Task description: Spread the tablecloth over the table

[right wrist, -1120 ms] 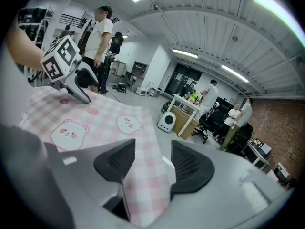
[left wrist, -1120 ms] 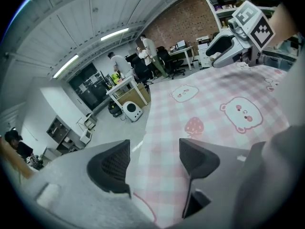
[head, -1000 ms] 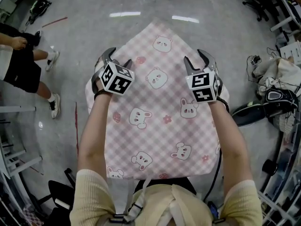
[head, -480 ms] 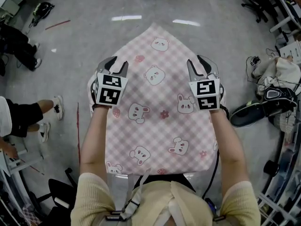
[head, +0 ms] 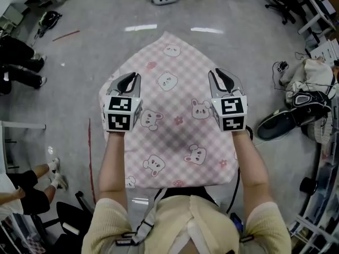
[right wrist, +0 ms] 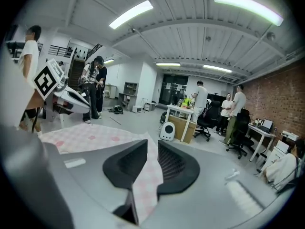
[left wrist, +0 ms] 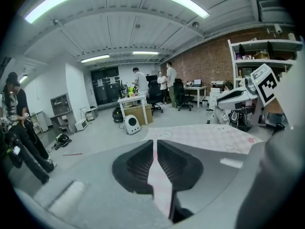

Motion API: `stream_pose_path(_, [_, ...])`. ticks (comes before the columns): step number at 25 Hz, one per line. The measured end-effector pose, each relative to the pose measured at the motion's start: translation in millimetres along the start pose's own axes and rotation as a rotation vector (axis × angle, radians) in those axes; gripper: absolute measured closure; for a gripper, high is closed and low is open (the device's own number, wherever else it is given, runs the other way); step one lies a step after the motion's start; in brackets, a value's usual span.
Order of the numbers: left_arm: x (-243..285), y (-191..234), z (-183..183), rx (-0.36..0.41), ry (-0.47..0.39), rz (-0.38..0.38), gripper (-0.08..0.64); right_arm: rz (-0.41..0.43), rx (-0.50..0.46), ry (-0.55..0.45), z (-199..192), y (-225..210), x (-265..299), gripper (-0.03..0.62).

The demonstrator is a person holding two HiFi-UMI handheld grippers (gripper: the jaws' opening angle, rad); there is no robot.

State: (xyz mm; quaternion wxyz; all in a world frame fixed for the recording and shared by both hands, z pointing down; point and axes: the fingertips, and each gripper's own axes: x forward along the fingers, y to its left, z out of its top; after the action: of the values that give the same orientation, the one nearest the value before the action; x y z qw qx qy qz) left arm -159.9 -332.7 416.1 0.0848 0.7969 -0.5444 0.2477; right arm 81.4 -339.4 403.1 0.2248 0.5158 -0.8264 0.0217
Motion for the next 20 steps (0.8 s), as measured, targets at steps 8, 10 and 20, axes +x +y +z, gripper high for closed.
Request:
stream_pose_path(8, [-55.8, -17.6, 17.9, -0.046, -0.052, -0.001, 0.554, -0.058, 0.006, -0.093, 23.8, -6.5, -54.4, 0.588])
stream_pose_path(10, [-65.9, -24.9, 20.7, -0.068, -0.066, -0.012, 0.554, -0.066, 0.015, -0.095, 22.0, -7.1, -65.2, 0.588])
stream_pose_path(20, [-117.3, -45.8, 26.5, -0.106, -0.107, 0.012, 0.554, -0.064, 0.112, -0.081, 10.5, -7.2, -111.7, 0.589])
